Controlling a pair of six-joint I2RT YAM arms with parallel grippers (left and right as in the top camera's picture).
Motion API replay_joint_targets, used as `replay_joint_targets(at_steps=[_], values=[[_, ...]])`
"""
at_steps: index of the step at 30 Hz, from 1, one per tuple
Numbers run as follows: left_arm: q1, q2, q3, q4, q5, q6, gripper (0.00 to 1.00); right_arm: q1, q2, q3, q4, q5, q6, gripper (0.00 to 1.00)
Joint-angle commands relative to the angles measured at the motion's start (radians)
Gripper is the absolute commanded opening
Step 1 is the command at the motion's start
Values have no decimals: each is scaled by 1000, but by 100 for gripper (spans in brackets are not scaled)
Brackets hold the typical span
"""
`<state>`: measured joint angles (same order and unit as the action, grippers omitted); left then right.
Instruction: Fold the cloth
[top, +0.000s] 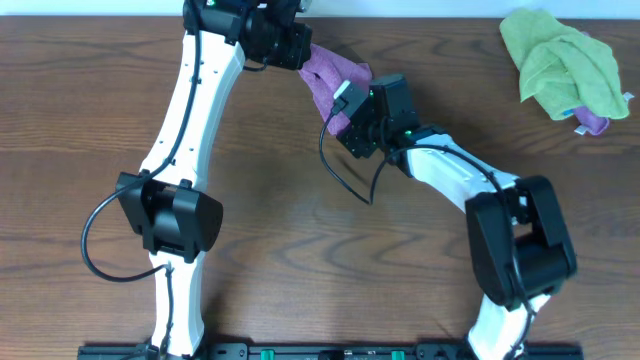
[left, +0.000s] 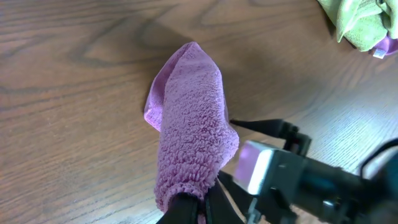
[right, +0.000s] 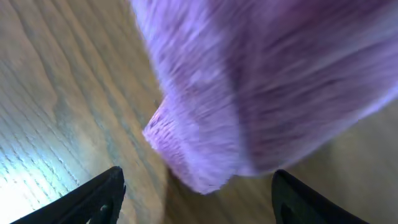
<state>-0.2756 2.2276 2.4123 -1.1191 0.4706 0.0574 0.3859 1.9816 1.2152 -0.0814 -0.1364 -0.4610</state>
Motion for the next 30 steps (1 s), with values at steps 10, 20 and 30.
replay_joint_targets(at_steps=[10, 20, 30], values=[[33, 0, -5, -13, -6, 26, 6, 7, 16, 8, 36, 130, -34, 80], [34, 0, -5, -14, 2, 25, 6, 3, 51, 8, 142, 129, -25, 78], [34, 0, -5, -14, 28, 25, 6, 3, 107, 9, 247, 167, -16, 75]])
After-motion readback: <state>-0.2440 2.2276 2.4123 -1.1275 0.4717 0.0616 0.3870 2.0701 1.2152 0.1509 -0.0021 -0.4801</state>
